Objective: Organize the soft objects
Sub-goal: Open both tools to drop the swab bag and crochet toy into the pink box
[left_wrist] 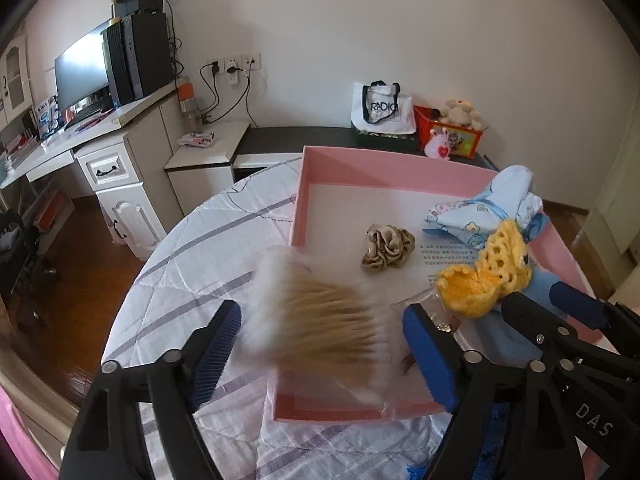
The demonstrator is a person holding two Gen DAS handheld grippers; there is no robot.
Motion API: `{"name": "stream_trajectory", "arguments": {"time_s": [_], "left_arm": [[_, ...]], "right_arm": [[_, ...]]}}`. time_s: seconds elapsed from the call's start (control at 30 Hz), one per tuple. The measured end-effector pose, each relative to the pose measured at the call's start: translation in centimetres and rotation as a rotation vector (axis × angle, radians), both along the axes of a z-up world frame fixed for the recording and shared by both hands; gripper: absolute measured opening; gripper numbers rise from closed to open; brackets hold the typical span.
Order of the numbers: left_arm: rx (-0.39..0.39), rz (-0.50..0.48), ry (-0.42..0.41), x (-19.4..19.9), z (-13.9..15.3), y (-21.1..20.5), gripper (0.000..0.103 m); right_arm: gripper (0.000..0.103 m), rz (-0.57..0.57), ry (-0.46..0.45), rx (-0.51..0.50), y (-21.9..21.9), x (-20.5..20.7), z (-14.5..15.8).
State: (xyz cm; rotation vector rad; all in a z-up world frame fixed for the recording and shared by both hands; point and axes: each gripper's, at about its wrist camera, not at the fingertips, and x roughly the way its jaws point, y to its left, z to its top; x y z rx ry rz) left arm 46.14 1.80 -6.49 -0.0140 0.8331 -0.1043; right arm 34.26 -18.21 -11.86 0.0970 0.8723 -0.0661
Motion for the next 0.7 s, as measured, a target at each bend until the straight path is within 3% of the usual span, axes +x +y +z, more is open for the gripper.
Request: {"name": "stream_trajectory", "arguments": {"time_s": [0.17,0.7], "left_arm": [[0.01,0.027,-0.025,-0.9,-0.1,0.4,0.093],[0.006,0.018,-0.045,-3.5,0.7,0.5,0.094]], "right_arm": [[0.069,-0.021,-0.002,0.001,-0.5,-0.2,0.1],[0.073,-0.034,-0.007,-0.003,-1.2,-0.9,0.7]]}}
